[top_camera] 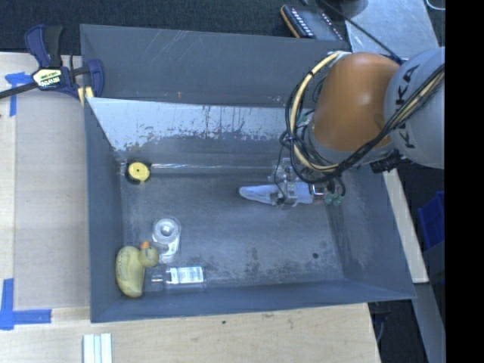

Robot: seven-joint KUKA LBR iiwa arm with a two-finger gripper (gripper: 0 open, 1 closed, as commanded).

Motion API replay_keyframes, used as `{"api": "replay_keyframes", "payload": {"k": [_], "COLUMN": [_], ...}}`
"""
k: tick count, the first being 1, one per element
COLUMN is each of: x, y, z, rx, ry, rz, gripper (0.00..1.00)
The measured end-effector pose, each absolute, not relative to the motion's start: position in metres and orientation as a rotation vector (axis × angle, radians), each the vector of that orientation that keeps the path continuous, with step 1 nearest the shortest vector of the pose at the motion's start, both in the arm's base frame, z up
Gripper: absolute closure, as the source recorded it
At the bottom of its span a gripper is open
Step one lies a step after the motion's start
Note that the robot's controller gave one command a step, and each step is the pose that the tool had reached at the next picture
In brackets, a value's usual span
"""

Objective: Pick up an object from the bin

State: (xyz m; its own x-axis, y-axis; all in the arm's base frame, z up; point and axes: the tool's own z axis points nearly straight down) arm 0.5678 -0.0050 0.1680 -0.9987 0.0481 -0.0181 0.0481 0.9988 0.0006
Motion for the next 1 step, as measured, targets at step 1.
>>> {"api": "replay_keyframes", "payload": {"k": [1], "x": [0.5579], "y": [0.0021], "z": [0.2295], "rx": [0.12], "ry": [3.131], "rz": [0.001], "gripper": [1.0]}}
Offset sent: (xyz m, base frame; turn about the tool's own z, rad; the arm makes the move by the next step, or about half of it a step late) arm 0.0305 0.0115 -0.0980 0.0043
